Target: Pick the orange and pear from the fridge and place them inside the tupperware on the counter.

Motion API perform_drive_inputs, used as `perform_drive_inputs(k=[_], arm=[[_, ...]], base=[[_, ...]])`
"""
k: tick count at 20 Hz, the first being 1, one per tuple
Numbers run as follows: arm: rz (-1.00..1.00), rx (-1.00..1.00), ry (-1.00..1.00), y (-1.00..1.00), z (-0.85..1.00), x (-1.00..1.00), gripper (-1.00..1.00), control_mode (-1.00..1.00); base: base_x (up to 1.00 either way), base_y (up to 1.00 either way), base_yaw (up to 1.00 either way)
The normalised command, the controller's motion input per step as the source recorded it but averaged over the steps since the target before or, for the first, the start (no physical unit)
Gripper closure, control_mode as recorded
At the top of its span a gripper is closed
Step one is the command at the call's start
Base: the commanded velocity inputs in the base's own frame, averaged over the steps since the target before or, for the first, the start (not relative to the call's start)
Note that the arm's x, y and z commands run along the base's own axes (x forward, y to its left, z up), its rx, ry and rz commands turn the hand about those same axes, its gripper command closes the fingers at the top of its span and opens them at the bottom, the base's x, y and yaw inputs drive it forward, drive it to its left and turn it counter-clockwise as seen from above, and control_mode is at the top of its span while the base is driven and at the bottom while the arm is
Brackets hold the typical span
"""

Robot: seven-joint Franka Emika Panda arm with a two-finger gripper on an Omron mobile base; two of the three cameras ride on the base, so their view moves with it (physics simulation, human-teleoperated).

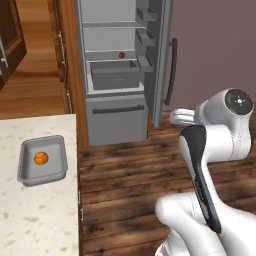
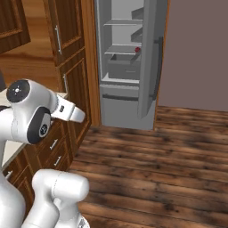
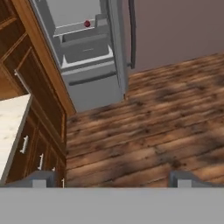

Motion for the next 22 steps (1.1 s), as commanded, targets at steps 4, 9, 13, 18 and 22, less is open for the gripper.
perform_drive_inputs(k=[4,9,13,18,22], arm=[[0.20,-0.10,0.00,-0.01,0.81,-0.34,-1.00,-1.00],[0.12,-0.05,0.01,0.03,0.29,-0.06,-1.00,1.00],[0.00,0.00,0.00,0.00,0.00,0.00,-1.00,1.00],[0.00,0.00,0.00,0.00,0.00,0.00,-1.00,1.00],[0.00,0.00,0.00,0.00,0.00,0.00,-1.00,1.00]], base=[[0.00,0.00,0.00],[0.10,0.14,0.05],[0.43,0.20,0.03],[0.62,-0.01,-0.14],[0.91,0.00,-0.21]])
